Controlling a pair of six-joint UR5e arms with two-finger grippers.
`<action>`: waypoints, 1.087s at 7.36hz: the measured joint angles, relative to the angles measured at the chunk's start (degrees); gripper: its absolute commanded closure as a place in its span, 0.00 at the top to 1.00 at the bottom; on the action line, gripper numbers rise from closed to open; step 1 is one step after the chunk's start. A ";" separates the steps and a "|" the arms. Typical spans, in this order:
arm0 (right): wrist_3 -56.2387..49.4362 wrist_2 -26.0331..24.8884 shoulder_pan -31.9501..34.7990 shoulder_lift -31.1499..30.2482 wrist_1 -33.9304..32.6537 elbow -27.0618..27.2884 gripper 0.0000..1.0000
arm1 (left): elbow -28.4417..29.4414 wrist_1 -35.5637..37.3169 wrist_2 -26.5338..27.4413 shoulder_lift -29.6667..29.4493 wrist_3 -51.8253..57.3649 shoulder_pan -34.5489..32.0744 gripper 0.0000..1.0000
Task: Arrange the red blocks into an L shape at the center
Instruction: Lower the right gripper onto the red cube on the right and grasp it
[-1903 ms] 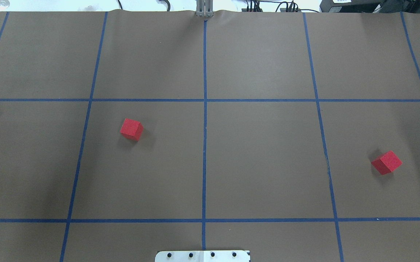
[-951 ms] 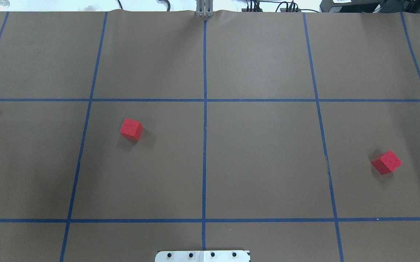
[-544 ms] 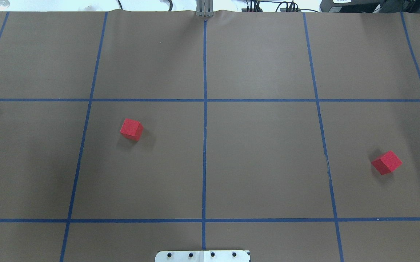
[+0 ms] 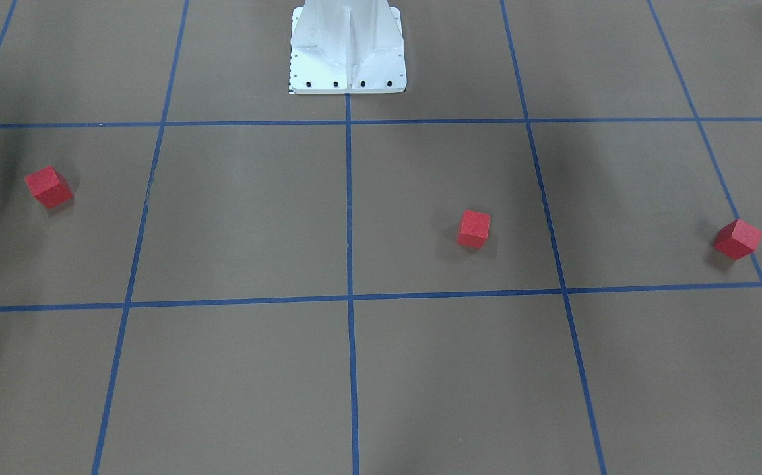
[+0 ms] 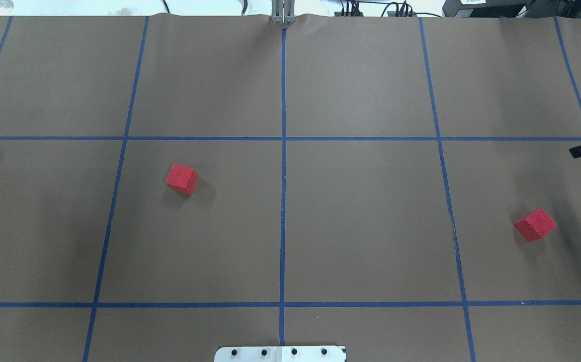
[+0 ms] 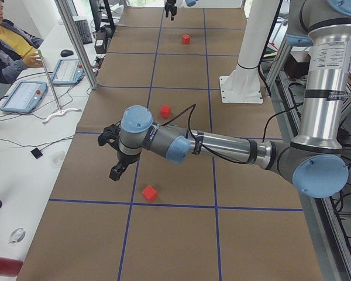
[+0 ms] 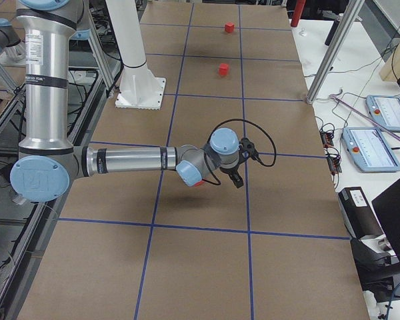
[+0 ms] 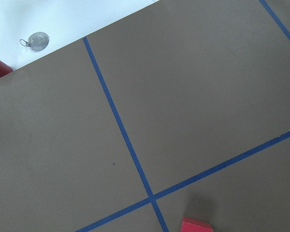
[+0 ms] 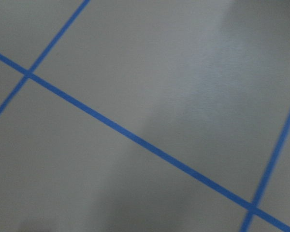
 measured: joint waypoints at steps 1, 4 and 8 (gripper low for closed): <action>6.00 -2.35 -5.06 -2.58 0.43 4.13 0.94 | 0.24 -0.60 -0.02 0.14 -0.01 0.18 1.00; 15.10 -12.46 -16.71 -10.05 4.94 9.82 0.96 | 0.38 -0.92 -0.05 0.24 0.03 0.29 1.00; 15.61 -19.44 -21.58 -10.87 6.43 7.63 0.97 | 0.39 -0.93 -0.05 0.37 0.07 0.29 1.00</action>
